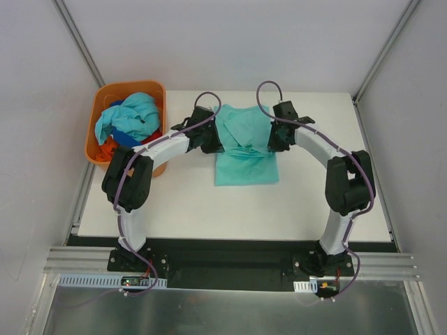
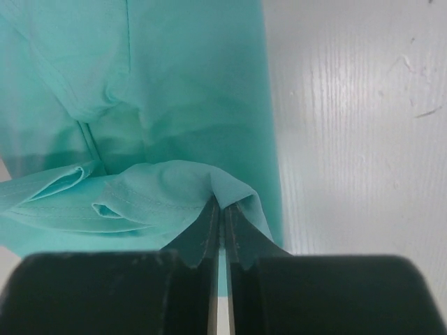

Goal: Fold and stack the t-shirts
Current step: Fold the folded rectangular tshirt in 1/3 of the way

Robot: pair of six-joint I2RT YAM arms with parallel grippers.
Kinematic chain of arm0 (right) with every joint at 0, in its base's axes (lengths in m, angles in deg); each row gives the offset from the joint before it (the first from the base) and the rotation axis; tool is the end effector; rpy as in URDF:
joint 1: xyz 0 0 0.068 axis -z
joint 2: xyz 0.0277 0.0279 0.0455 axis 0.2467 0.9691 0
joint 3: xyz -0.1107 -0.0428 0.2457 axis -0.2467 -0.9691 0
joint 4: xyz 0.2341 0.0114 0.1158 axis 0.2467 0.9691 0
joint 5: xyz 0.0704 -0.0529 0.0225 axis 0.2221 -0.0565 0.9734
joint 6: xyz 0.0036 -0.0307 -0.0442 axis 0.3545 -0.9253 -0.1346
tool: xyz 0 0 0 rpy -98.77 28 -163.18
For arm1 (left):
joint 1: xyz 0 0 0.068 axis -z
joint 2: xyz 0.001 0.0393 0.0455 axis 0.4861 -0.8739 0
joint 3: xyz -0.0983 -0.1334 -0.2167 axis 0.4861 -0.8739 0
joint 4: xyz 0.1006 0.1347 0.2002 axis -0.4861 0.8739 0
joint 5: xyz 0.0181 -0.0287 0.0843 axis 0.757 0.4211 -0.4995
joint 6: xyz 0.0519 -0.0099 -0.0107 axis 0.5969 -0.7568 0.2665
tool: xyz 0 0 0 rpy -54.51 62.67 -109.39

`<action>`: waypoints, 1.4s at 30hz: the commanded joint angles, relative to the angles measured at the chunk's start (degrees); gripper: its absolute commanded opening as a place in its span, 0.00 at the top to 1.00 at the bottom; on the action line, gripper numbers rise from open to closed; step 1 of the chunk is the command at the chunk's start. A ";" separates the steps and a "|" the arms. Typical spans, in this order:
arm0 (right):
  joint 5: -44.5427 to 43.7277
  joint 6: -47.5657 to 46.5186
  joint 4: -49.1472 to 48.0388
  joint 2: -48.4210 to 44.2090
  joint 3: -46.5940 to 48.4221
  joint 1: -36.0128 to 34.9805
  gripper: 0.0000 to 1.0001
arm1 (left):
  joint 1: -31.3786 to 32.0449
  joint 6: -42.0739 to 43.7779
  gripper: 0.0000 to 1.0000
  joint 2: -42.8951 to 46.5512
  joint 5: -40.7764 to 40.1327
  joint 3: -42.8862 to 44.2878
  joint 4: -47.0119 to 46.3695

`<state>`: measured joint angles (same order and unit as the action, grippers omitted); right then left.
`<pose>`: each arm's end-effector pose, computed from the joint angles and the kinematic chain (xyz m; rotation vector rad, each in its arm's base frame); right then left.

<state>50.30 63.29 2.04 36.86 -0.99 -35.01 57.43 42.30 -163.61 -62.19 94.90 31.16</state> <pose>0.3784 0.1406 0.2345 -0.1556 2.4977 0.1595 0.3751 -0.2093 0.2239 -0.1316 2.3848 -0.7934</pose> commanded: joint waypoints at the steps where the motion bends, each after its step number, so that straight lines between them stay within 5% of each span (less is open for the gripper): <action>1: 3.11 -1.55 -2.32 3.59 4.59 1.13 0.94 | -1.44 1.17 1.00 -1.61 0.48 2.97 0.28; 2: 3.20 -1.55 -2.67 4.82 4.94 1.57 0.92 | -1.62 1.08 0.98 -1.88 0.31 3.06 0.20; 5: 5.65 -1.99 -2.50 6.67 6.52 2.36 0.85 | -2.49 1.16 0.74 -2.67 2.40 3.68 0.19; 8: 8.82 -3.04 -0.92 7.12 8.19 3.32 0.43 | -3.29 1.25 0.43 -2.24 5.22 3.86 0.11; 13: 8.38 -1.29 2.51 3.87 7.06 3.59 0.12 | -3.20 1.95 0.18 4.51 6.02 0.35 0.11; 14: 8.91 -0.76 2.34 1.78 6.10 3.51 0.01 | -3.03 2.13 0.01 5.75 6.19 -0.53 0.11; 22: 12.51 -0.05 -1.34 -10.63 -10.49 2.01 0.03 | -1.09 -0.15 0.01 19.81 4.88 -16.07 -0.16; 26: 23.46 -3.04 -6.87 -12.22 -11.14 1.40 0.03 | 0.57 -2.43 0.01 23.78 4.44 -22.85 -0.86; 33: 28.77 -4.01 -9.35 0.24 0.09 -1.42 0.03 | 1.46 -5.42 0.01 30.19 2.07 -32.78 -1.74; 42: 25.26 -2.26 -6.10 21.08 21.26 -0.63 0.03 | 1.46 -7.10 0.01 31.87 2.24 -36.84 -1.83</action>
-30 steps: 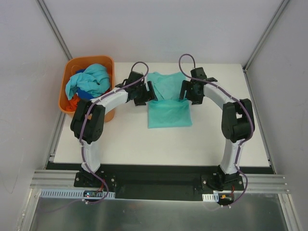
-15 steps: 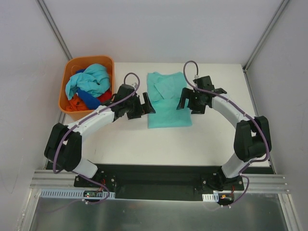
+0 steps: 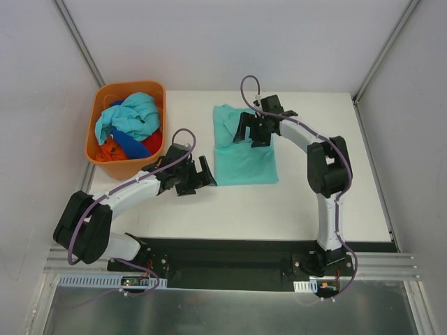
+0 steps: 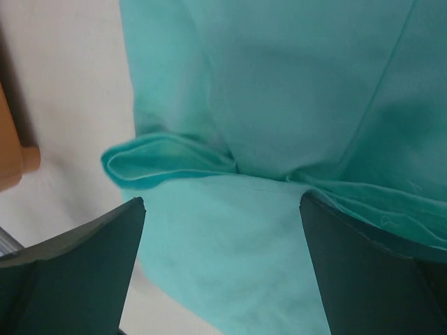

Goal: Fold and stack the t-shirts
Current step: Fold the folded rectangular tshirt in 1/3 of the way, then grab one side of the 2/3 rectangular tshirt with both arms

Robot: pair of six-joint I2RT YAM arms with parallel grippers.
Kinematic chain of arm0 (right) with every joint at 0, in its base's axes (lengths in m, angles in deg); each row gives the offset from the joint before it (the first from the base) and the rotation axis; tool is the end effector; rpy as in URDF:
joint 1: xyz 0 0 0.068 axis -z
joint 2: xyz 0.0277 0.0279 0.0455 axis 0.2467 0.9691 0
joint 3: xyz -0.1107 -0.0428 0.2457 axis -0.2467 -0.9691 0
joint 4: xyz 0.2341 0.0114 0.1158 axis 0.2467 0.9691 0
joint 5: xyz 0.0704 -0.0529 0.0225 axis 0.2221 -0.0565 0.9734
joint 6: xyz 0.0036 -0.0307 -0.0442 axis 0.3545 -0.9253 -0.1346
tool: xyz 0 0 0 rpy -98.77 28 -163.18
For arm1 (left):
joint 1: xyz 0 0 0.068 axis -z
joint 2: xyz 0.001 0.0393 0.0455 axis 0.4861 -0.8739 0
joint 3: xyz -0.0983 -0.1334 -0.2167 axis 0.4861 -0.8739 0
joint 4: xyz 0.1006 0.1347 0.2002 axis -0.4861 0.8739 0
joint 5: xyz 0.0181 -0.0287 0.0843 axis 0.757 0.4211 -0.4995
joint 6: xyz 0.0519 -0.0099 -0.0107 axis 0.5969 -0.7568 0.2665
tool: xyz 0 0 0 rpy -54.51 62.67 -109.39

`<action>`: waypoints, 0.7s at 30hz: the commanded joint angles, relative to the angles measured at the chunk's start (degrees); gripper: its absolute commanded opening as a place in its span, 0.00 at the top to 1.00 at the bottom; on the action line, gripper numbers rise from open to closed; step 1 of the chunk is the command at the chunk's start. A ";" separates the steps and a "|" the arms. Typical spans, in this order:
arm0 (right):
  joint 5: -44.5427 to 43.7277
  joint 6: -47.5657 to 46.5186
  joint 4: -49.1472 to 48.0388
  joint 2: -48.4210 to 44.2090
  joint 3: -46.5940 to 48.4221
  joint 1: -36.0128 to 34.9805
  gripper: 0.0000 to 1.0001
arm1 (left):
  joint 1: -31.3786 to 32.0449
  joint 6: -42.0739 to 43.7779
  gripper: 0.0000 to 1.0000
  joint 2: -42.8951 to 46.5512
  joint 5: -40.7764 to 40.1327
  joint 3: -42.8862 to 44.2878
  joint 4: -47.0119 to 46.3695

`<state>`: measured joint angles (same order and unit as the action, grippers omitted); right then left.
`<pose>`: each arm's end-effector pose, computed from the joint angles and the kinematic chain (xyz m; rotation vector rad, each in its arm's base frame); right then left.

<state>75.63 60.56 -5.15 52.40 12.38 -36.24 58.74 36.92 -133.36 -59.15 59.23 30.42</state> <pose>0.4340 0.1891 0.2049 -0.4405 2.4139 0.7042 0.2376 -0.1444 0.2029 -0.2095 2.4978 -0.8602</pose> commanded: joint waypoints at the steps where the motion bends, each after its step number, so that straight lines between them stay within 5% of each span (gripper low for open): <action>1: -0.07 0.48 1.61 7.99 9.31 0.68 0.03 | 0.15 -1.89 0.01 1.53 -0.63 -1.17 -1.08; 8: 1.68 0.22 2.85 5.56 12.23 0.95 0.02 | 0.15 -1.90 0.01 1.09 -0.54 -0.21 -1.00; 15: -2.78 -0.49 3.11 -15.49 -2.87 1.12 0.03 | 0.67 -1.63 0.01 -2.85 -2.99 4.54 -1.87; 21: -7.98 1.97 3.11 -30.81 -24.23 5.24 0.03 | 0.94 -0.75 0.26 -11.47 -2.29 10.87 -2.93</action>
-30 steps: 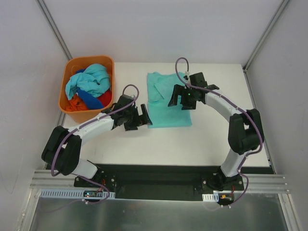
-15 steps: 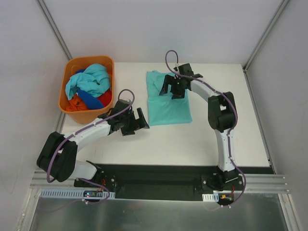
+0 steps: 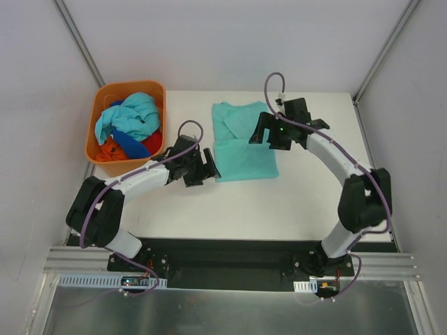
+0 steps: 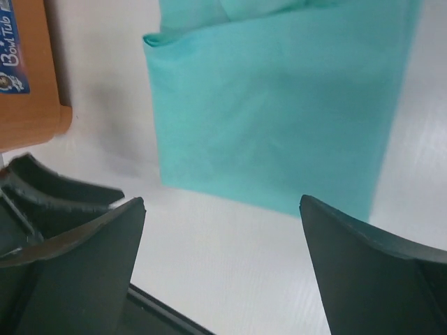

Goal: Fold and stack the t-shirts
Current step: Grab one side of the 2/3 rectangular tshirt with both arms

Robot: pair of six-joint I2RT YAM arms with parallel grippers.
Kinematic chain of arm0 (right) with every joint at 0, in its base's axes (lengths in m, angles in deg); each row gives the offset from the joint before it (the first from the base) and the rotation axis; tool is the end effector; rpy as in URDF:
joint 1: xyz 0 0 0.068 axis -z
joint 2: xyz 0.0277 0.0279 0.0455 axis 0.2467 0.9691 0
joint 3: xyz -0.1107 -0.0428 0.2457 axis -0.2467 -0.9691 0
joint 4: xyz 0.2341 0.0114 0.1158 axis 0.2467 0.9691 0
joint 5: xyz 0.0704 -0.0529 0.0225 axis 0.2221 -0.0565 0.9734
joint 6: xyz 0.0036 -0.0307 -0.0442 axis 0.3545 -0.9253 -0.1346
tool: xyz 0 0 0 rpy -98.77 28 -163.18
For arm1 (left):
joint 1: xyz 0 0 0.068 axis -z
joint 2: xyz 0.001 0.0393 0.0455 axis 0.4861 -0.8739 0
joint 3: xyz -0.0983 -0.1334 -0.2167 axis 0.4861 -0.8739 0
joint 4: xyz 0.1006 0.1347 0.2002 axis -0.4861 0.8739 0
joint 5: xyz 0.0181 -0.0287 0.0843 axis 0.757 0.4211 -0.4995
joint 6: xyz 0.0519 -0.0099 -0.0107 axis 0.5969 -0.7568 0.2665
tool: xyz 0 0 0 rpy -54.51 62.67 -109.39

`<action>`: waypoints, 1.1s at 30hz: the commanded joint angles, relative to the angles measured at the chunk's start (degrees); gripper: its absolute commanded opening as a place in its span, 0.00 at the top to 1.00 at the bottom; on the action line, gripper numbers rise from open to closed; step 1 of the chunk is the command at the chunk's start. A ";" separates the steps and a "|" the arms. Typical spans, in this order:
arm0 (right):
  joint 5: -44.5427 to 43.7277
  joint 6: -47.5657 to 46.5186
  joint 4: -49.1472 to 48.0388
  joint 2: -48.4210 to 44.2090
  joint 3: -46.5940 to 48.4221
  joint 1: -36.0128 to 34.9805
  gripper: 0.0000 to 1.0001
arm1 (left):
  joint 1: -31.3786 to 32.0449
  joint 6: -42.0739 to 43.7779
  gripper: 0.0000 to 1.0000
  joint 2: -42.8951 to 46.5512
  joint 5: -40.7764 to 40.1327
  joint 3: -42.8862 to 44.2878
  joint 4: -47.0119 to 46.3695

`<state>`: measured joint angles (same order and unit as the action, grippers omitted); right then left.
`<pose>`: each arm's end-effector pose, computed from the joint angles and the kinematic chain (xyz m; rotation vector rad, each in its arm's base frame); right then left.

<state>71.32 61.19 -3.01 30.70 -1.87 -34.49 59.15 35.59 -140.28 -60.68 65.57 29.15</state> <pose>0.3648 0.1455 0.2778 -0.3596 2.3293 0.6150 0.2644 -0.1612 0.2060 -0.2406 2.4816 -0.8502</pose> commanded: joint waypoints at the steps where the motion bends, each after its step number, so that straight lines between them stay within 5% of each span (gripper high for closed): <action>1: -3.59 1.60 0.97 -10.35 -12.35 4.20 0.03 | 0.52 0.75 0.29 -5.59 -0.68 5.14 -1.57; 12: -6.66 2.92 1.67 -15.90 -23.45 8.34 0.02 | 0.61 -0.12 0.70 -16.67 2.31 9.81 -2.28; 20: -7.37 3.10 1.41 -13.27 -23.27 9.04 0.01 | 1.66 0.05 0.78 -18.69 2.84 10.25 -2.54; 21: -7.11 3.18 1.15 -12.39 -23.27 8.96 0.05 | 1.66 0.05 0.83 -18.96 2.93 10.42 -2.45; 22: -6.41 3.19 0.97 -11.95 -23.19 8.96 0.06 | 1.66 -0.03 1.00 -19.22 2.84 10.34 -2.54; 29: -5.44 3.71 -0.17 -5.28 -20.20 9.13 0.24 | 1.84 0.76 1.00 -18.00 0.82 8.93 -2.89; 33: -3.16 4.41 -1.57 -1.32 -18.18 9.13 0.50 | 1.84 0.84 1.00 -17.29 0.20 8.31 -2.80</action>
<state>65.77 64.45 -2.38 26.68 -23.68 -25.72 60.62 35.52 -159.08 -57.75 74.69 26.14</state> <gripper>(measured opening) 0.615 0.008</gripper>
